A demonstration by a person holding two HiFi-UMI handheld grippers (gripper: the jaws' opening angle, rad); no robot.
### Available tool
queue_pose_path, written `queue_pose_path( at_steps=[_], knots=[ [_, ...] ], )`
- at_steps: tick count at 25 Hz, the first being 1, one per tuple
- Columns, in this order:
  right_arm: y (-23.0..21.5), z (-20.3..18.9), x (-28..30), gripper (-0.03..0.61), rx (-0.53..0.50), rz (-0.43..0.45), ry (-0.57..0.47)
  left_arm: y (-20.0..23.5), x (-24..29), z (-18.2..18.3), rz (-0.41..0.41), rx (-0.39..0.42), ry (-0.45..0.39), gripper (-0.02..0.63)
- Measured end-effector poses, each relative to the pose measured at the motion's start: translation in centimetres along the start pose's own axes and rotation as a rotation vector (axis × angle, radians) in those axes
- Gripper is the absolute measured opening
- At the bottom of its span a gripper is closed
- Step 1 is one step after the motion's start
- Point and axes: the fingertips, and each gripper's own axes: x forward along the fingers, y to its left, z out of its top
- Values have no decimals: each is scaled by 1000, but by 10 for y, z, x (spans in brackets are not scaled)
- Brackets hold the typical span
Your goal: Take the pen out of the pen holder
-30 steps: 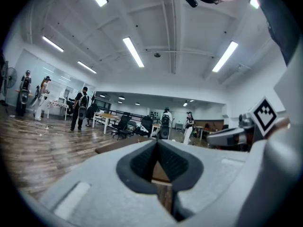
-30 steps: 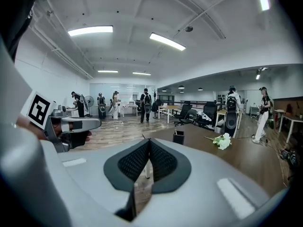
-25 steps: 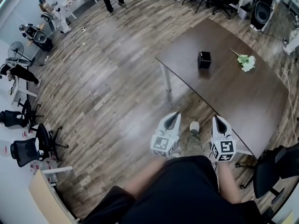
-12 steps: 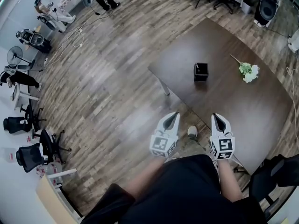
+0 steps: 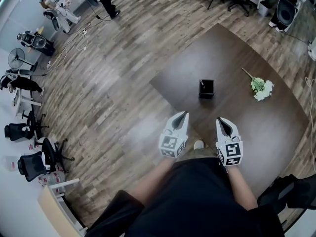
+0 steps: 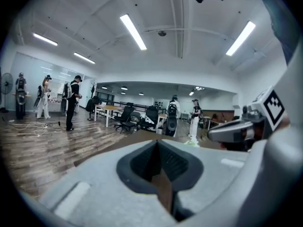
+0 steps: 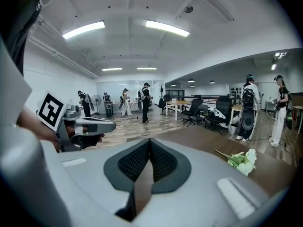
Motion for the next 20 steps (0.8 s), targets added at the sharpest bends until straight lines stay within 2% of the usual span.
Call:
queue_pose_path(
  at_steps=[5,10,20],
  knots=[
    [-33,9,23,3,15,-2,1,7,46,3,-2,-11,21,3],
    [-40,9,42,3,25,5,2,17,86,-11,-14,-26,56,3],
    [-61,32,80,3,86,-79,-7,42,141,-13,-68,-22,114,5]
  ],
)
